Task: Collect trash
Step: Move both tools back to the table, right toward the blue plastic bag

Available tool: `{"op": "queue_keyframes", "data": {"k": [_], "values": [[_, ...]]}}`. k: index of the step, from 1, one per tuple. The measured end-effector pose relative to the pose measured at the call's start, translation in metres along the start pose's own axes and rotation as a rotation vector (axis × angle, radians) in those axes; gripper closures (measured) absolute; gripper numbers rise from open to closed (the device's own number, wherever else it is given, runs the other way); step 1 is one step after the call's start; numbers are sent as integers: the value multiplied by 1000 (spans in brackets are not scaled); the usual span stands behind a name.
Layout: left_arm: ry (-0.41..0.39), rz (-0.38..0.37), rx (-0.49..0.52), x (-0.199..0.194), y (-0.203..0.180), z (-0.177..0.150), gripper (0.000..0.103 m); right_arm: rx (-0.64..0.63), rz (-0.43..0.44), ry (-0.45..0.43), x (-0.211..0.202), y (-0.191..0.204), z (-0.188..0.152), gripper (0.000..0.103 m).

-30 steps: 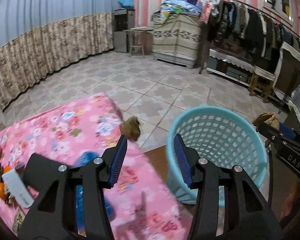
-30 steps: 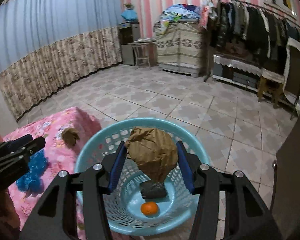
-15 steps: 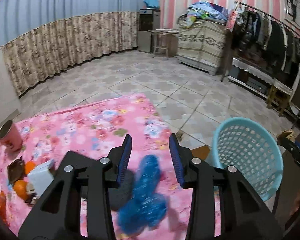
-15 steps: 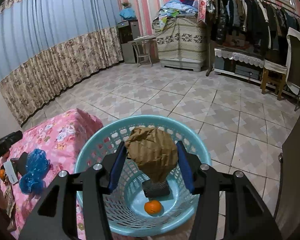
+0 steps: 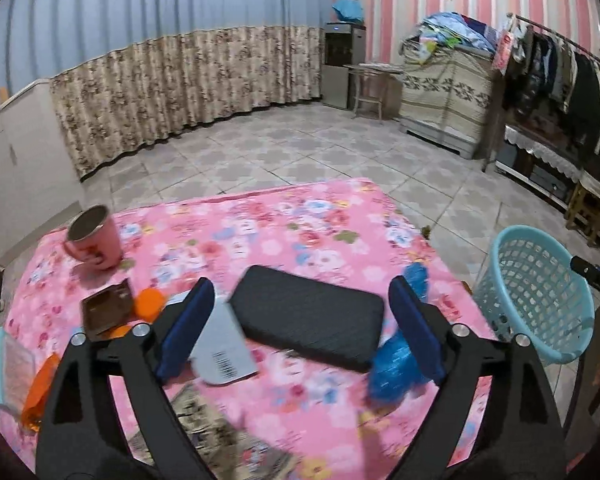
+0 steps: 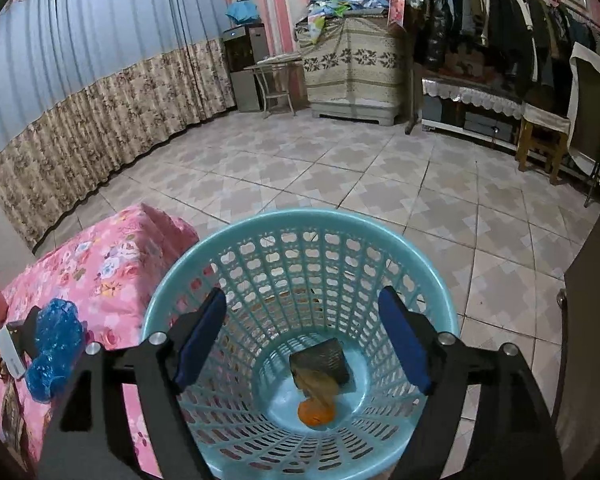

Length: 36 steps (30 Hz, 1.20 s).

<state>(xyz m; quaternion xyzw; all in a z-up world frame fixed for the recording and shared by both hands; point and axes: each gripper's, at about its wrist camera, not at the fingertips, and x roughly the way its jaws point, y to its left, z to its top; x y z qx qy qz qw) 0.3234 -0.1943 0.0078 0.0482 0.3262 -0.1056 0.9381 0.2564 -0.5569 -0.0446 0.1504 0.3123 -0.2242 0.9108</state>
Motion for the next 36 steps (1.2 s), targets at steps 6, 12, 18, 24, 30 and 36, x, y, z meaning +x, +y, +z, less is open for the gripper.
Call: {"op": "queue_keyframes", "data": {"k": [6, 12, 18, 24, 30, 36], "values": [[-19, 62, -21, -21, 41, -15, 8, -60, 26, -55, -20, 35, -1, 12], [-5, 117, -14, -35, 79, -42, 5, -114, 135, -53, -37, 85, -19, 11], [36, 139, -21, -28, 108, -72, 5, -196, 193, -29, -43, 133, -42, 11], [59, 145, -68, -12, 140, -81, 5, -239, 227, 25, -38, 167, -60, 11], [85, 147, -132, 11, 171, -75, 6, -300, 234, 57, -30, 199, -70, 11], [118, 115, -149, 38, 172, -68, 18, -326, 231, 79, -21, 223, -75, 11]]}}
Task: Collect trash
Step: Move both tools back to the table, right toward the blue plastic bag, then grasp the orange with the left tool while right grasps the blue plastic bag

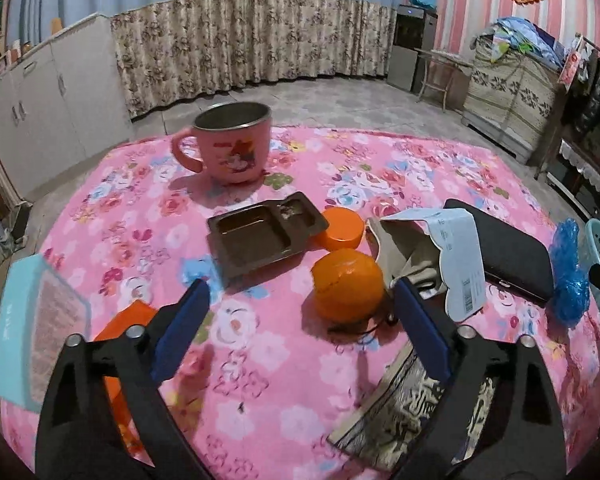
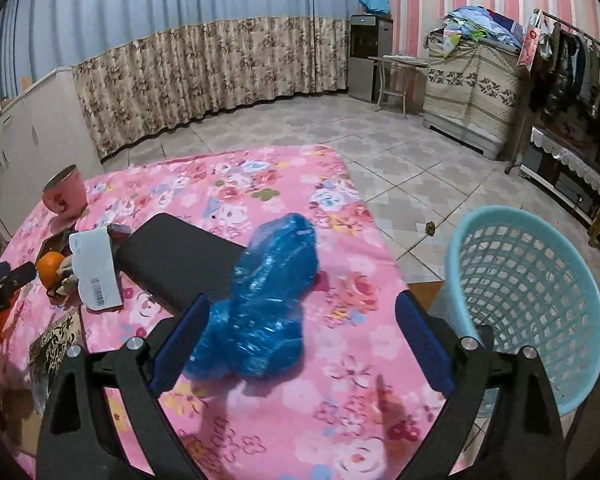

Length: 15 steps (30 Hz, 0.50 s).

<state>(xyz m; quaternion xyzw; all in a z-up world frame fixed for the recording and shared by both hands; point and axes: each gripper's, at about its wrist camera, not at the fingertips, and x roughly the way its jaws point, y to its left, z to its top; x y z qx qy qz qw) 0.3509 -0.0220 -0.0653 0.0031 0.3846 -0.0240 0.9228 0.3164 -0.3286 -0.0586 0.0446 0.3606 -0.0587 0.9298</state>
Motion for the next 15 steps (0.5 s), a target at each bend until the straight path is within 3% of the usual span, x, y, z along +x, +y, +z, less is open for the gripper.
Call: {"op": "queue_keyframes", "data": {"k": [4, 7, 9, 15], "values": [[37, -25, 0, 14, -7, 5, 33, -12, 5, 12, 7, 10, 1, 11], [47, -100, -37, 18, -6, 7, 48, -37, 1, 11, 10, 17, 2, 11], [50, -161, -37, 20, -8, 7, 64, -51, -6, 10, 11, 19, 2, 11], [78, -229, -65, 26, -11, 3, 78, -61, -11, 28, 13, 16, 1, 11]]}}
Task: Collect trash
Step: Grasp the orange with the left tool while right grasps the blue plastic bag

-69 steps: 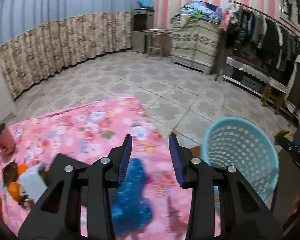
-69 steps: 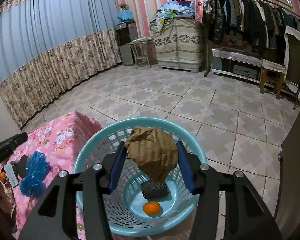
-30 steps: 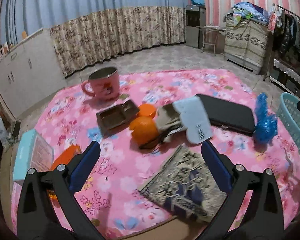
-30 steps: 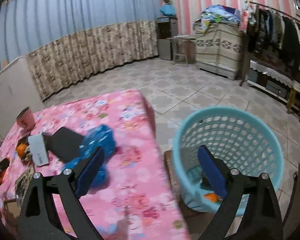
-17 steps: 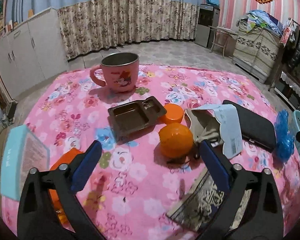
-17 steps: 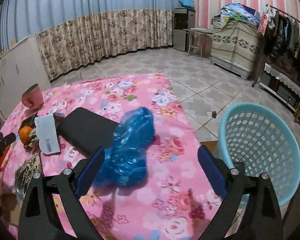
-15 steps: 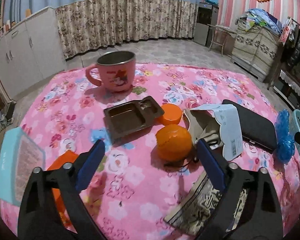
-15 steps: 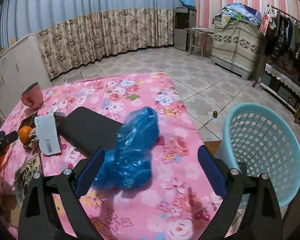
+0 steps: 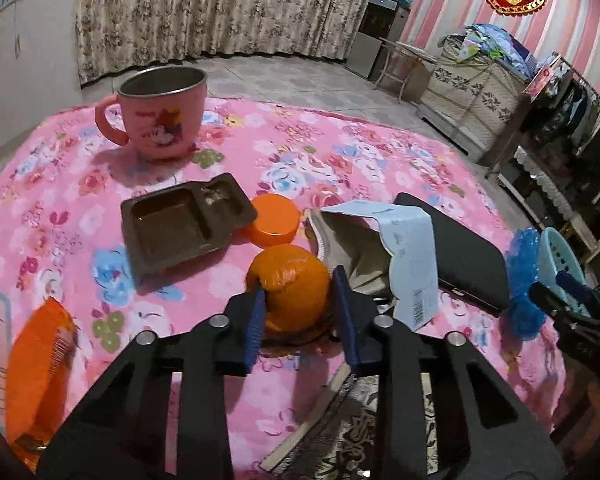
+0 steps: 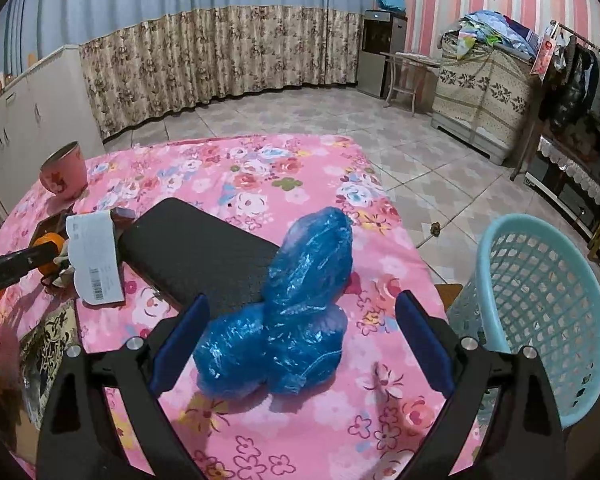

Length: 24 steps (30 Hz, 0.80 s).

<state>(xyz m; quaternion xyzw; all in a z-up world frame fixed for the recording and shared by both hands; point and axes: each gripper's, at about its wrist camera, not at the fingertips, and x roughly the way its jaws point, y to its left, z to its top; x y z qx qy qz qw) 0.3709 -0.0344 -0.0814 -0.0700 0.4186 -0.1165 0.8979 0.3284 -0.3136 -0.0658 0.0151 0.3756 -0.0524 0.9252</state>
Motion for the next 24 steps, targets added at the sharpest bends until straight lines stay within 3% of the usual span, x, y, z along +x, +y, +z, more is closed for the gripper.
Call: {"op": "queue_keyframes", "data": {"k": [3, 10, 15, 18, 21, 24], "values": [[3, 10, -1, 0, 0, 0, 88, -6, -5, 7, 2, -1, -1, 11], [-76, 96, 35, -30, 6, -1, 89, 15, 12, 29, 7, -7, -1, 11], [-97, 113, 34, -43, 12, -1, 89, 17, 31, 54, 20, -8, 1, 14], [-108, 127, 54, -48, 13, 0, 89, 19, 71, 74, 23, -7, 2, 40], [-111, 144, 72, -49, 12, -1, 89, 14, 118, 91, 23, -4, 0, 53], [-112, 143, 74, -50, 12, -1, 89, 21, 169, 92, 20, -3, -1, 74]]}}
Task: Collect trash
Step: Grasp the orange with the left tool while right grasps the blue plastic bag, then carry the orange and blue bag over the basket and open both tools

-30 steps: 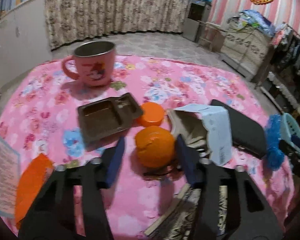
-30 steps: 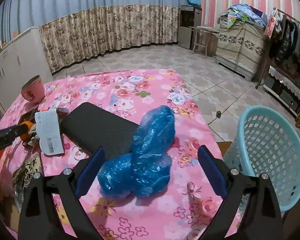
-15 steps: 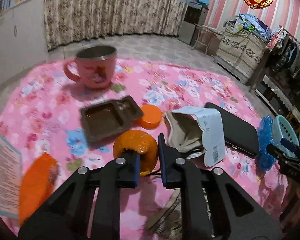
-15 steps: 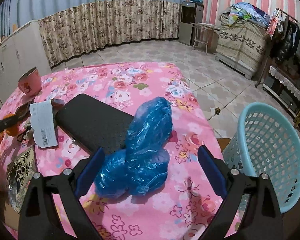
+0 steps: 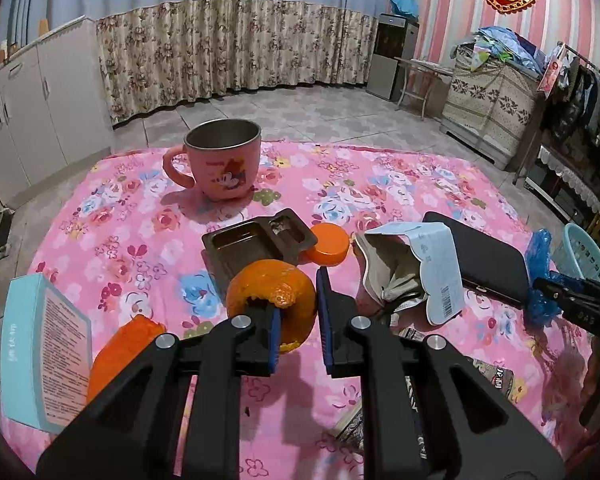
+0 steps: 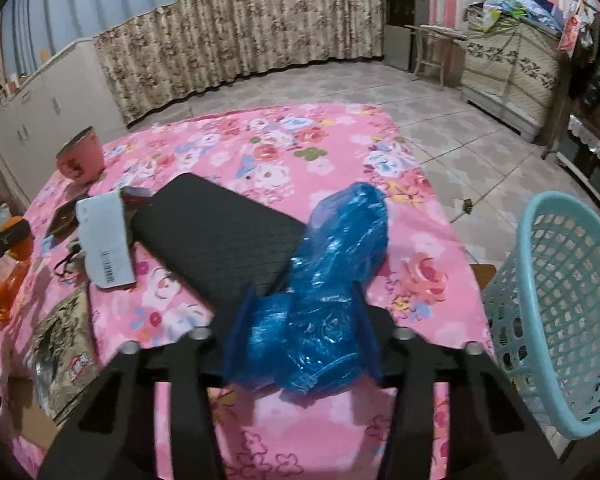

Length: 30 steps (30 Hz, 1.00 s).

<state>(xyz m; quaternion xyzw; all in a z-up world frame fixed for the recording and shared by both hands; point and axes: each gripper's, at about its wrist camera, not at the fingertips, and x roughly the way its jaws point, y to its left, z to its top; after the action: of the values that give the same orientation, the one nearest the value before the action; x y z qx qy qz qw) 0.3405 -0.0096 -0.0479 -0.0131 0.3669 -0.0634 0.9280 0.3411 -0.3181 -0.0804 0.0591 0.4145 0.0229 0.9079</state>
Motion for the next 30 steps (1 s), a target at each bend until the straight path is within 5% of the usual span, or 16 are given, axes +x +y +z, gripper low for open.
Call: {"op": "queue_keyframes", "data": {"k": [4, 12, 30], "values": [[-17, 16, 28, -6, -5, -1, 89, -15, 4, -45, -13, -3, 0, 87], [-57, 4, 91, -29, -47, 10, 89, 30, 2, -163, -57, -40, 13, 88], [-65, -288, 247, -23, -256, 35, 89, 235, -234, -293, -130, -198, -4, 88]]}}
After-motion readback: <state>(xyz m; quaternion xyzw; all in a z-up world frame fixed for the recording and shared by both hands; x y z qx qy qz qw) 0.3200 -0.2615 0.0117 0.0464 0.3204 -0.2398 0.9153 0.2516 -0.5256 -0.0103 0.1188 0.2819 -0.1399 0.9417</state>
